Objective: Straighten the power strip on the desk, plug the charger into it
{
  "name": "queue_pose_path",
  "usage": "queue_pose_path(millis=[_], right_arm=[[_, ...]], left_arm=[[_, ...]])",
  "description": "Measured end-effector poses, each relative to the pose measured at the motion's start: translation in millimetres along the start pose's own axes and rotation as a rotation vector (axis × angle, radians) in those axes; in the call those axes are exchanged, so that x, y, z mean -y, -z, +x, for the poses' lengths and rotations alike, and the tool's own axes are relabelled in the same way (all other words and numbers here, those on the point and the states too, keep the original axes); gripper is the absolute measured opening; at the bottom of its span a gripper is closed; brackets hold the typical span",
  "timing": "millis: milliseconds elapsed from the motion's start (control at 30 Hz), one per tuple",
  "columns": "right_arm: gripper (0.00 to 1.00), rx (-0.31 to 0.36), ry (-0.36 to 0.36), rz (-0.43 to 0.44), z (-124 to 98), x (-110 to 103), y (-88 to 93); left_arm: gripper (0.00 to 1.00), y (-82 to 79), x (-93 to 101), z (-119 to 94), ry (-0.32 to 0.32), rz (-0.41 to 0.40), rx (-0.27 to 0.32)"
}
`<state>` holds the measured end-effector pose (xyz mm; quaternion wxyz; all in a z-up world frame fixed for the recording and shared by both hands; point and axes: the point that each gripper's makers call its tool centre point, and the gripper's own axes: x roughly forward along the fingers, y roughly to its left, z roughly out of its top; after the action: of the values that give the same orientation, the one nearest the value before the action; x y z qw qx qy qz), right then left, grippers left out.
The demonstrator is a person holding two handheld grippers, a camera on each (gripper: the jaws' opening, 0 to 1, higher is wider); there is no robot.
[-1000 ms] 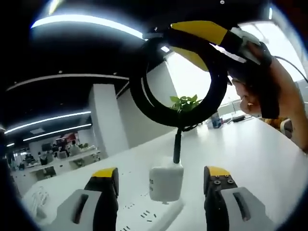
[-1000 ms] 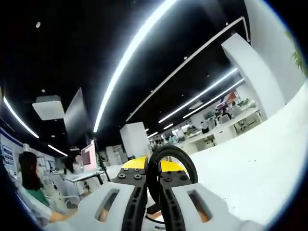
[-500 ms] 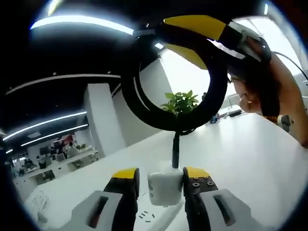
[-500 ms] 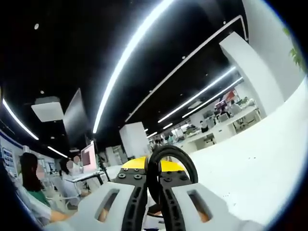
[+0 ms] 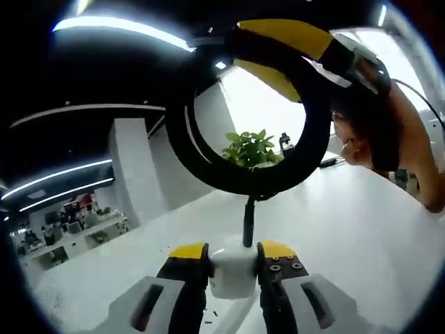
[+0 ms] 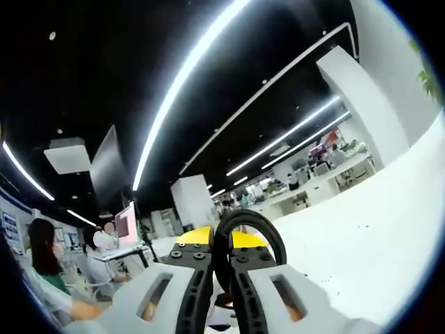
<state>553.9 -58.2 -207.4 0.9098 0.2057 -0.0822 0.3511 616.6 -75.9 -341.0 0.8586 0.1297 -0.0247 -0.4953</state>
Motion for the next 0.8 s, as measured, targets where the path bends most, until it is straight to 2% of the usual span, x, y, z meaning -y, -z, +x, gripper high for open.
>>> queue_pose_path(millis=[133,467,800], right_arm=[[0.05,0.0,0.004,-0.001,1,1,2.4],[0.05,-0.004,0.014,-0.009,8,4,-0.7],[0.05,-0.019,0.036,-0.033,14,15,-3.8]], left_arm=[[0.27,3.8,0.6,4,0.078,-0.031,-0.039],[0.26,2.5,-2.2,8,0.224,-0.007,-0.056],[0.26,5.2,-5.9,15,0.391,0.032,-0.121]])
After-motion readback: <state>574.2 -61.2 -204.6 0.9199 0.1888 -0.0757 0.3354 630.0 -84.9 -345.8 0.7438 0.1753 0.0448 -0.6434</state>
